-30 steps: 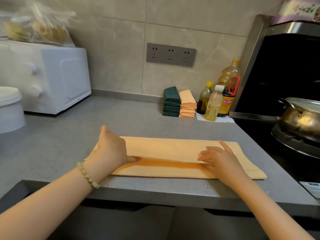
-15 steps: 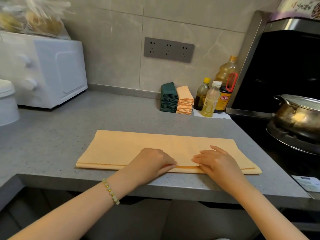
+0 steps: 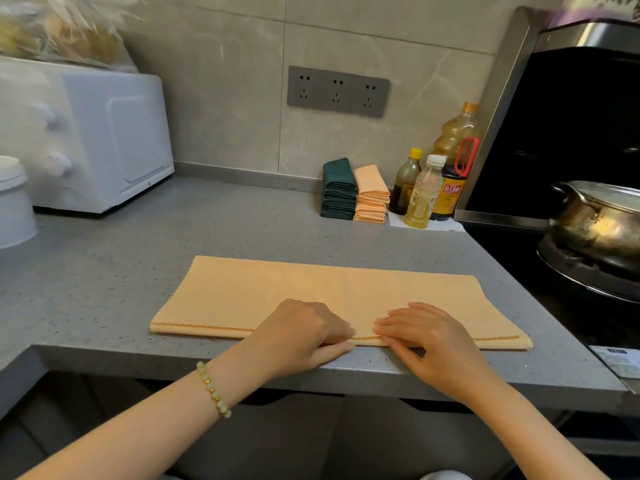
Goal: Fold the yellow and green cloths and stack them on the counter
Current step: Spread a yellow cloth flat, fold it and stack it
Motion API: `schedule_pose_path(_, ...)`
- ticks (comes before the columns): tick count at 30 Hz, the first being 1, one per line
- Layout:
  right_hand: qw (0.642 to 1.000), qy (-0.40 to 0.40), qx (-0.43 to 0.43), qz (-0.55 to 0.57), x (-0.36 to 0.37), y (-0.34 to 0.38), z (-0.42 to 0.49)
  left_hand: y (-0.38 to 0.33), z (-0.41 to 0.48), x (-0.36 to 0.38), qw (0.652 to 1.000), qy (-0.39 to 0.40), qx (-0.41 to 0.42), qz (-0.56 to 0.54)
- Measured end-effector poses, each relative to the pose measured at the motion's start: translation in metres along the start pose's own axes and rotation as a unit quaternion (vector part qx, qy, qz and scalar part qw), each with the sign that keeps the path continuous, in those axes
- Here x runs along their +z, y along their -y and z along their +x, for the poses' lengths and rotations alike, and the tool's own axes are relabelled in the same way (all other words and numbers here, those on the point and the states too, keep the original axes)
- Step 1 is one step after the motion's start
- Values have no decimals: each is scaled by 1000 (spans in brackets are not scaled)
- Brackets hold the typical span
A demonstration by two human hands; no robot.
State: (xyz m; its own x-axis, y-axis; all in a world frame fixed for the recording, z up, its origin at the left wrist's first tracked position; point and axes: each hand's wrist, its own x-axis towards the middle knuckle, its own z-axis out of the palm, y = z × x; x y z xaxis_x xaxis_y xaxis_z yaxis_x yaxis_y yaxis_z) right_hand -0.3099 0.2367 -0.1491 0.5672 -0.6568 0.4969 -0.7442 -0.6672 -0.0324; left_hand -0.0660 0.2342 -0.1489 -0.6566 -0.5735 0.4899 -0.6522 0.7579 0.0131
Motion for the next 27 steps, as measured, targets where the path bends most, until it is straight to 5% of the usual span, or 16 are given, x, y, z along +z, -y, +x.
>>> schedule_pose_path(6, 999, -2, 11, 39, 1, 2, 6, 4, 8, -3, 1000, 17, -21, 9)
schedule_pose_path(10, 994, 12, 66, 87, 3, 1, 12, 2, 23, -15, 989, 115, -96, 17)
schedule_pose_path(15, 992, 29, 87, 86, 6, 2, 15, 21, 66, -14, 971, 100, -215, 3)
schedule_pose_path(18, 992, 34, 98, 77, 6, 5, 15, 41, 76, 2, 940, 206, -270, 25)
schedule_pose_path(27, 962, 41, 219, 158, 3, 7, 71, 48, 62, 25, 923, 242, -299, -9)
